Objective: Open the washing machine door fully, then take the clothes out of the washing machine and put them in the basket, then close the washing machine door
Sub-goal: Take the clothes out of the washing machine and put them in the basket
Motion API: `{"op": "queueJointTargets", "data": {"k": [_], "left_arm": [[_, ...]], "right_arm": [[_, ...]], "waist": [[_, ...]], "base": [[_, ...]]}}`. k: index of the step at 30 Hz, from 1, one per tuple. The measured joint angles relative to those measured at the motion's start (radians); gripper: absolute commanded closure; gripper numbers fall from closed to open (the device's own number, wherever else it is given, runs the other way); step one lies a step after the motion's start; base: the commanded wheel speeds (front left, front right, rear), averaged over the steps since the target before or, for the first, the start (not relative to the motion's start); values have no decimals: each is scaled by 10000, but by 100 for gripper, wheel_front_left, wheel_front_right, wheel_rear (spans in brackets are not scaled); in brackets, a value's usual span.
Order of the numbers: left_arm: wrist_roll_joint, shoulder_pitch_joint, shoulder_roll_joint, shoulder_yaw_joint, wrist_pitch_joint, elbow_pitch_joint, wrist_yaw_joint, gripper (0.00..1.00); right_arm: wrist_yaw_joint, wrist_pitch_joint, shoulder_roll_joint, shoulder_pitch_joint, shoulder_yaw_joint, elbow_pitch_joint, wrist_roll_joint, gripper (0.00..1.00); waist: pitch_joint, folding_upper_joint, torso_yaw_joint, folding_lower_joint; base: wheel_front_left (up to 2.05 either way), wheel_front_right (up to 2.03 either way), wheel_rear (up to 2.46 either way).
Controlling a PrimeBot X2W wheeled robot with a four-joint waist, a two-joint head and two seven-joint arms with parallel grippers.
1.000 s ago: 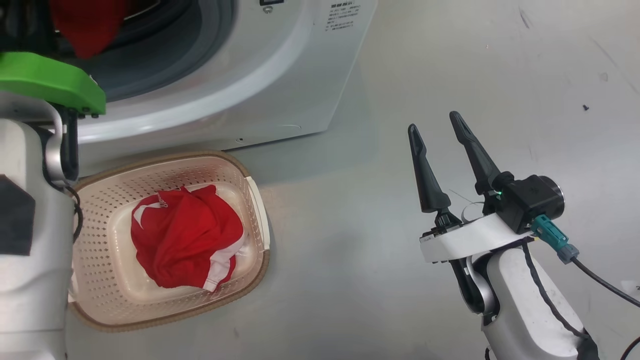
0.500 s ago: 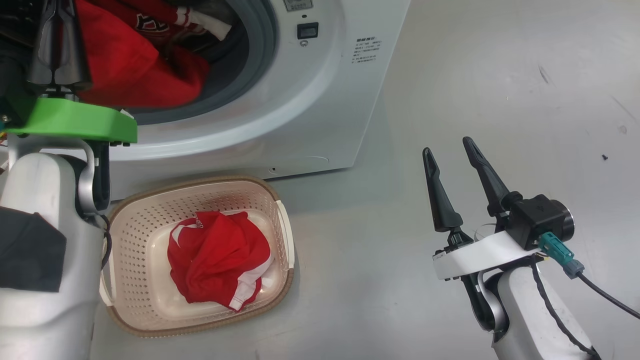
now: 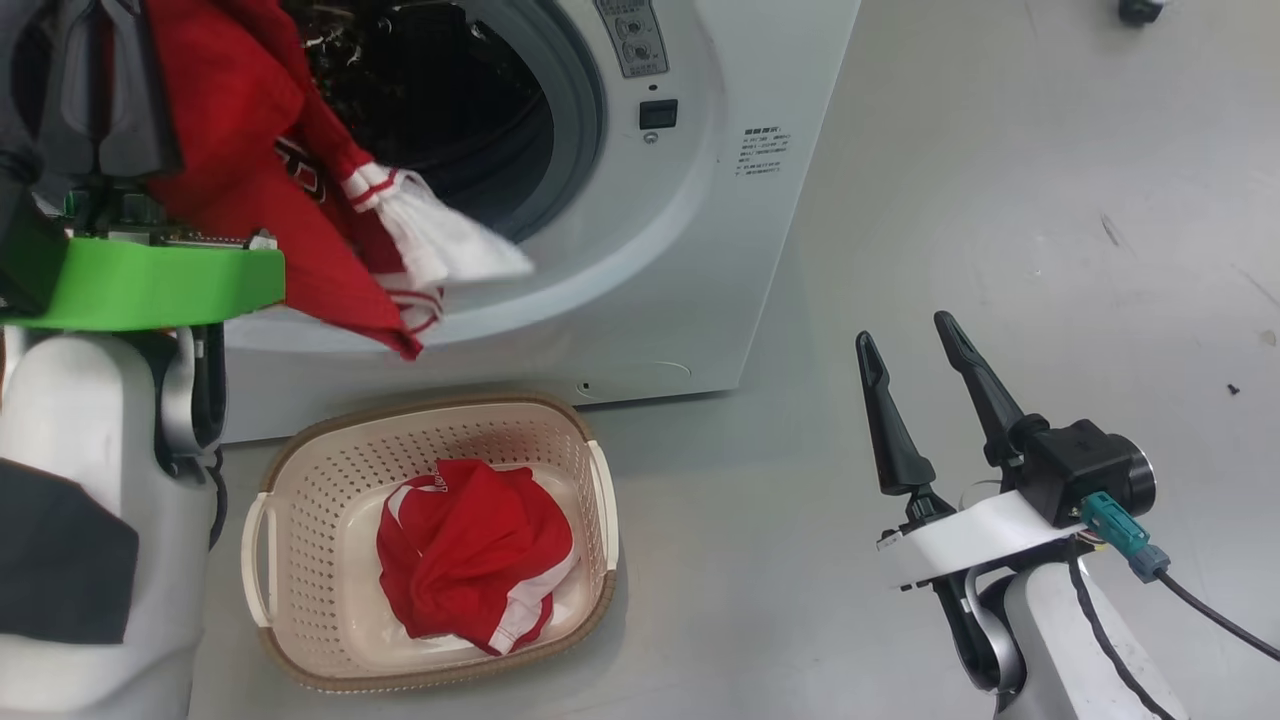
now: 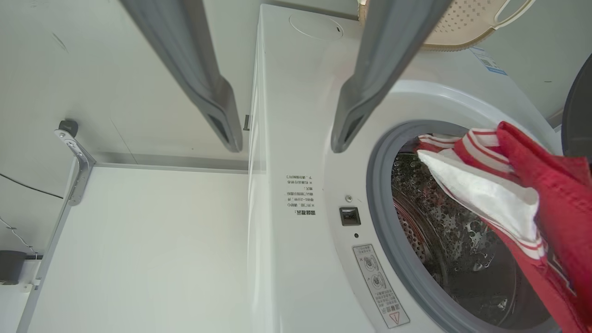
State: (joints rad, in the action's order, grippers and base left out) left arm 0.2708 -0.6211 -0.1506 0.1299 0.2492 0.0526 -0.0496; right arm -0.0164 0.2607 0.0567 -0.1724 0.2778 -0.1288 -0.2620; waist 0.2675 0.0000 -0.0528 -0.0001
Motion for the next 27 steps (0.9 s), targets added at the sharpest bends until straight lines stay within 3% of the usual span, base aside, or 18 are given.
{"op": "queueJointTargets", "data": {"k": [14, 27], "left_arm": [[-174, 956, 2, 96, 29, -1764, -159, 100], [10, 3009, 276, 529, -477, -2052, -257, 100]], "right_arm": [[-109, 2, -8, 265, -127, 12, 38, 0], [-245, 2, -10, 377, -165, 111, 155, 0]], "waist": [[-436, 0, 285, 0], [-325, 0, 388, 0]], "base": [[0, 0, 0], [0, 0, 0]]}}
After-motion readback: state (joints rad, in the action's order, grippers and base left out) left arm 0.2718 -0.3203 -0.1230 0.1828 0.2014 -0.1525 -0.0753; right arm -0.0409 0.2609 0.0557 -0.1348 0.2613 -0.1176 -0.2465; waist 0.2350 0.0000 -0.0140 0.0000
